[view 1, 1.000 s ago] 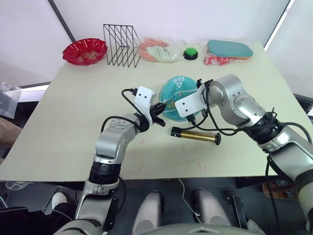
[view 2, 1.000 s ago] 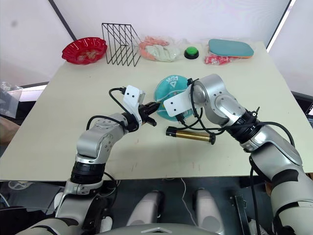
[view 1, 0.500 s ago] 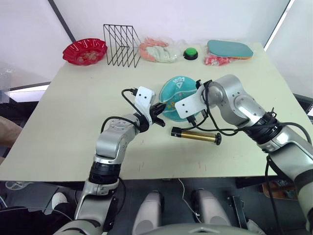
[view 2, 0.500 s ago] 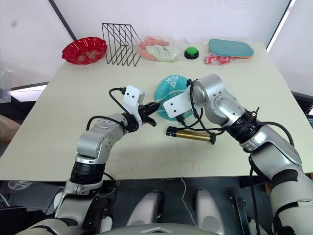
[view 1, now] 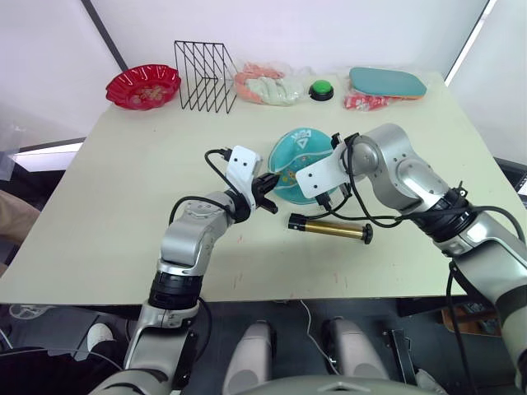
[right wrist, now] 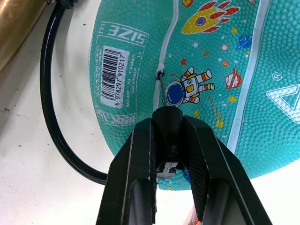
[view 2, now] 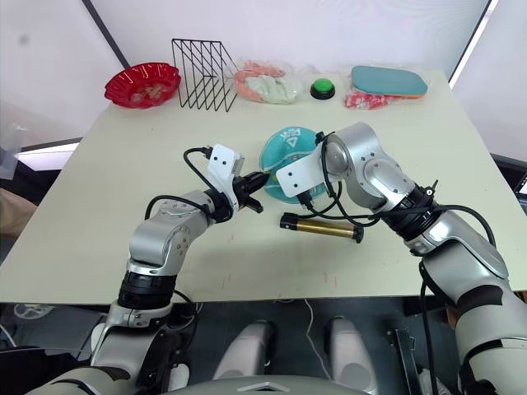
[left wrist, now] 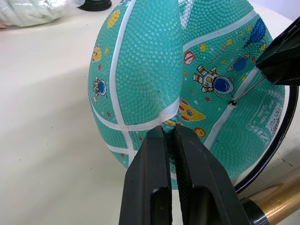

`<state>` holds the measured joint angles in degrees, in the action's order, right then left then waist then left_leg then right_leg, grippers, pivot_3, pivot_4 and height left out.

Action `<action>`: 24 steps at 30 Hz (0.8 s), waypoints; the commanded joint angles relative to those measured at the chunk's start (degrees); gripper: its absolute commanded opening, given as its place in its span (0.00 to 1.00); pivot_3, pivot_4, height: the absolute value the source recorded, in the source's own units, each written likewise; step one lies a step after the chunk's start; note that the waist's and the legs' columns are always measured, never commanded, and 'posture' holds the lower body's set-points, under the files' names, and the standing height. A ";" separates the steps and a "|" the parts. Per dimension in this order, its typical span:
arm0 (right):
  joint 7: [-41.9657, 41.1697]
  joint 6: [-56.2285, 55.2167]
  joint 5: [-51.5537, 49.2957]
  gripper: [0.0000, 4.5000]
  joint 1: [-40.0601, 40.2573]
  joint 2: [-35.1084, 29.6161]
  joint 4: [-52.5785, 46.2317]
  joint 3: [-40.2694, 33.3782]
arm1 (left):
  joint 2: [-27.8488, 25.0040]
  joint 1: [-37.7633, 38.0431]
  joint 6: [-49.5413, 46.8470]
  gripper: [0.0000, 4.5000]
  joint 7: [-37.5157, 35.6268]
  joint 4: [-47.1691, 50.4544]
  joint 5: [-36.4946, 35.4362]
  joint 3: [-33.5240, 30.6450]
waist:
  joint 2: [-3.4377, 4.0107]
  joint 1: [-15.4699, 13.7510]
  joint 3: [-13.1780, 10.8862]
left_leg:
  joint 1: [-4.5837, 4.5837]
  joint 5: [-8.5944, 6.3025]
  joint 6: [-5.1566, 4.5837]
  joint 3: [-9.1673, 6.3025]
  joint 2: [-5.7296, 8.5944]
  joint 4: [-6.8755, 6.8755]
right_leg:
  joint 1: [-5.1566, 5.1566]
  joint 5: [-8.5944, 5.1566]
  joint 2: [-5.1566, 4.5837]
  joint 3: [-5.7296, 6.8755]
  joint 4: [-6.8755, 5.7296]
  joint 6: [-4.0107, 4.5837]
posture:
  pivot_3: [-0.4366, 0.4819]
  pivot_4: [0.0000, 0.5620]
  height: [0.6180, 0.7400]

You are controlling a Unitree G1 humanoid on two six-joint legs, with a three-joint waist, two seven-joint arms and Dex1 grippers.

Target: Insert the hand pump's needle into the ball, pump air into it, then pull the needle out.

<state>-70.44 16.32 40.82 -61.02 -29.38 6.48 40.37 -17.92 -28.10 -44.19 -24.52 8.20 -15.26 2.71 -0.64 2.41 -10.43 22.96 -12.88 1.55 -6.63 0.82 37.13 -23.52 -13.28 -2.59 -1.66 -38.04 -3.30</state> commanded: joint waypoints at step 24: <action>-0.38 -1.70 2.77 0.08 0.81 2.64 1.89 -0.60 | -0.66 0.44 2.10 0.00 -1.45 -0.14 1.08 1.67 | 0.00 0.04 0.00 | -0.06 0.01 0.01 0.00 0.00 0.00 | 0.05 0.00 0.00 0.00 0.00 0.00 | 0.48 0.27 1.00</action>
<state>-70.88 14.76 43.64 -60.90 -27.59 7.96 40.38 -18.15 -28.02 -43.15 -24.78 7.72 -14.64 3.01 -0.64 2.45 -10.43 22.89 -12.87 1.56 -6.64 0.82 37.13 -23.46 -13.28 -2.58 -1.66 -38.05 -3.31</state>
